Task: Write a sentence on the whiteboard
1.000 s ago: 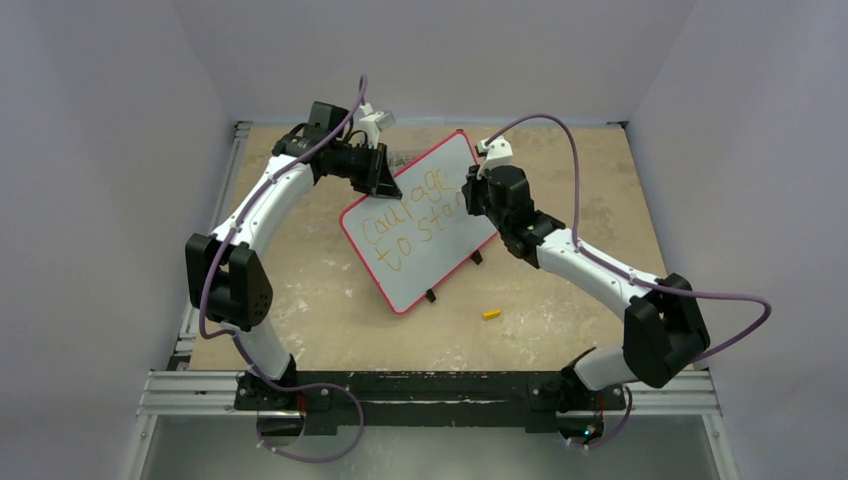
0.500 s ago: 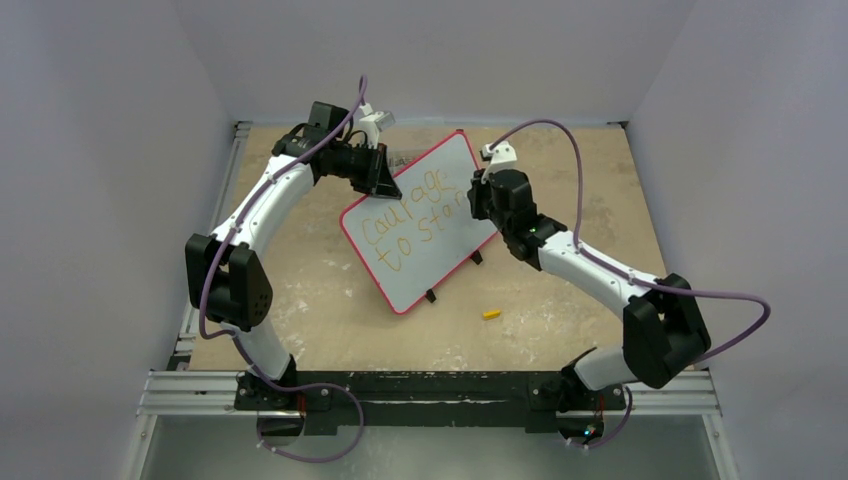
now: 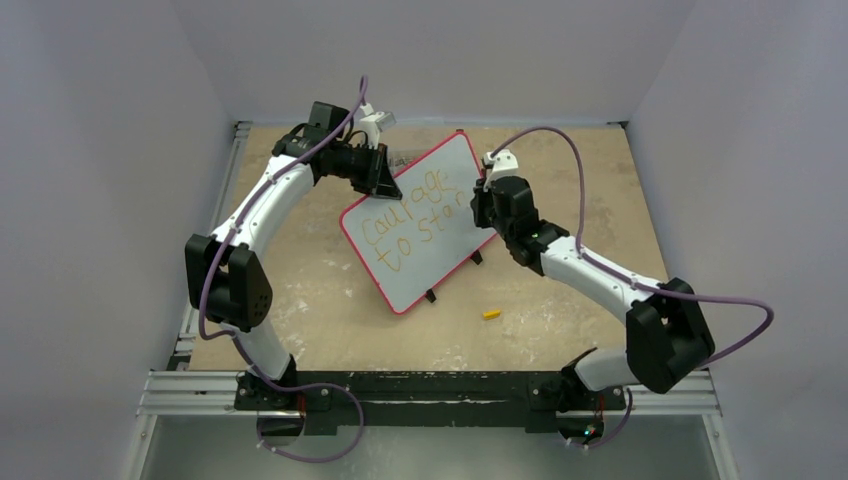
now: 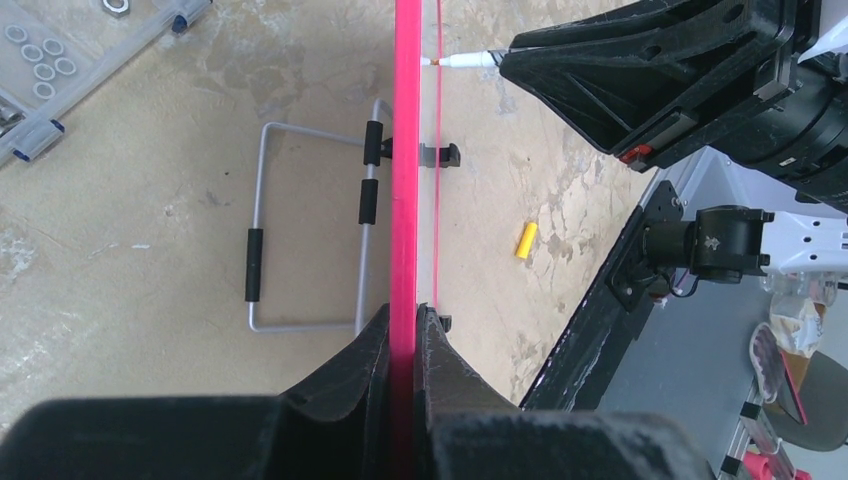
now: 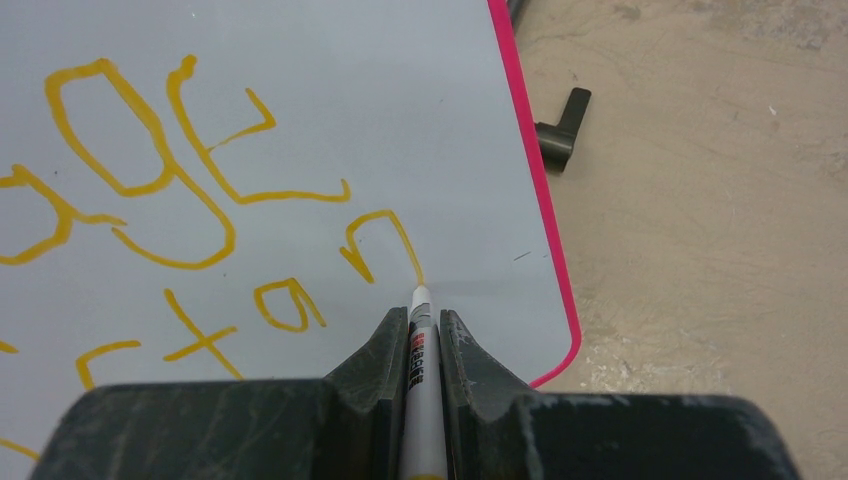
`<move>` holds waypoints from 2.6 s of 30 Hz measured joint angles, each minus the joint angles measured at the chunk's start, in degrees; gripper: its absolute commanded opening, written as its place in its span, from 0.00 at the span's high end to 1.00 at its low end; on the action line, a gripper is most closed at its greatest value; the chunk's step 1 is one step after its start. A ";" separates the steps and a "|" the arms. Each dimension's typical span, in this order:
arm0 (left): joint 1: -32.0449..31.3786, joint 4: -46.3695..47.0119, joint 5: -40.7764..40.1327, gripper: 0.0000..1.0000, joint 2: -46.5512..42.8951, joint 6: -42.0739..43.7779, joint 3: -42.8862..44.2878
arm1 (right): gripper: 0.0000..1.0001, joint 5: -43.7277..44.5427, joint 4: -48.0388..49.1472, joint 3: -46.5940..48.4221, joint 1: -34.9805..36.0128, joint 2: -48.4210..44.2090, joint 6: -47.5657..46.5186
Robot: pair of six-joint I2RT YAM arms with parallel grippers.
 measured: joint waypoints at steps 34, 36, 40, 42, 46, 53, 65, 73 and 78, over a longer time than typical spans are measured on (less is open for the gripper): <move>-0.63 -0.17 -0.22 1.00 -0.55 1.55 0.02 | 1.00 -5.27 -1.20 4.90 -6.82 1.05 1.36; -0.63 -0.20 -0.24 1.00 -0.55 1.55 0.00 | 1.00 -5.77 -1.14 5.31 -6.86 1.57 1.36; -0.63 -0.28 -0.37 1.00 -0.55 1.51 0.00 | 1.00 -6.27 -1.11 5.64 -6.99 1.95 1.29; -0.63 -0.28 -0.42 1.00 -0.55 1.51 0.00 | 1.00 -6.58 -1.03 5.70 -7.08 1.95 1.25; -0.63 -0.35 -0.48 1.00 -0.59 1.49 0.00 | 1.00 -7.80 -0.61 5.75 -7.13 1.95 1.07; -0.63 -0.44 -0.57 1.00 -0.61 1.42 0.00 | 1.00 -9.68 -0.17 5.75 -7.28 1.95 1.07; -0.61 -0.68 -0.79 1.00 -0.63 0.87 0.00 | 1.00 -11.52 0.76 4.09 -7.45 1.86 1.07; -0.57 -0.98 -1.09 1.00 -0.63 -0.02 0.00 | 1.00 -11.96 0.37 2.80 -7.48 1.86 1.27; -0.57 -0.96 -1.09 1.00 -0.63 -0.02 0.00 | 1.00 -10.64 -0.83 3.06 -7.45 1.95 1.33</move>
